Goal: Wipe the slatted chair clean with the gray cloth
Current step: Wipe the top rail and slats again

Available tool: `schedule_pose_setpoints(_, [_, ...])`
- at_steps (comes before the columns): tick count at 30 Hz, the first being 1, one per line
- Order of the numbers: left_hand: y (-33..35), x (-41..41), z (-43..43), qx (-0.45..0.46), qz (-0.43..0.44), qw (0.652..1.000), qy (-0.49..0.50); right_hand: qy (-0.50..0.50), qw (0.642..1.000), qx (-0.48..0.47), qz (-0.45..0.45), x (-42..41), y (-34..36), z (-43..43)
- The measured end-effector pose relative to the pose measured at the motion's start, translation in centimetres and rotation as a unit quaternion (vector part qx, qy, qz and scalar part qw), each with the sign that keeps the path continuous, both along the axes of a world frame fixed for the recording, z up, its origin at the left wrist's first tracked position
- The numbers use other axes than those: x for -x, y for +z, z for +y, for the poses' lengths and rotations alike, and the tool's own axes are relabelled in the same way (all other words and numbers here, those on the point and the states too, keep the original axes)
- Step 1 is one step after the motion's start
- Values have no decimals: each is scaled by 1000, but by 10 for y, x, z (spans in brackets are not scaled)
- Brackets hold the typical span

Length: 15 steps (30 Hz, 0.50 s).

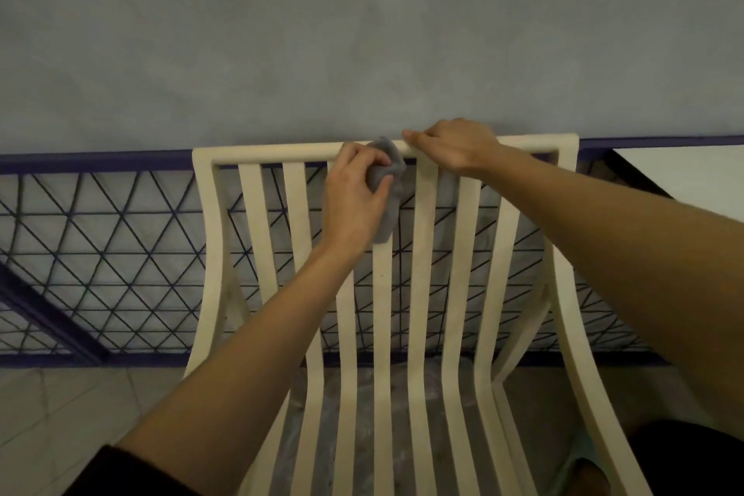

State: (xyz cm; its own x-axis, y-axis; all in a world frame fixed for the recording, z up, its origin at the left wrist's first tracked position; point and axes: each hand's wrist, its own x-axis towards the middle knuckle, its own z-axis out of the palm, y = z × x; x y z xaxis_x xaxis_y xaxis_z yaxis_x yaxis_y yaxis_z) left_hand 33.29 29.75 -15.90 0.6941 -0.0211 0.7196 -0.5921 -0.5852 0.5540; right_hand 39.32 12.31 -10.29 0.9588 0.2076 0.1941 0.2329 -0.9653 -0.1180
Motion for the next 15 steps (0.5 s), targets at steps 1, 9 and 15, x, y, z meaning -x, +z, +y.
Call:
schedule_pose_setpoints(1, [0,-5,-3,-16,-3,1000,3,-1,1000,0,-6,0,-1,0])
schedule_pose_setpoints(9, [-40,-8,-1,-80,-24,996,18,-10,999,-2,-36,-2,-7,0])
schedule_pose_setpoints(15, [-75,3,6,-133,-1,991,12,-19,998,-12,-66,-2,-11,1])
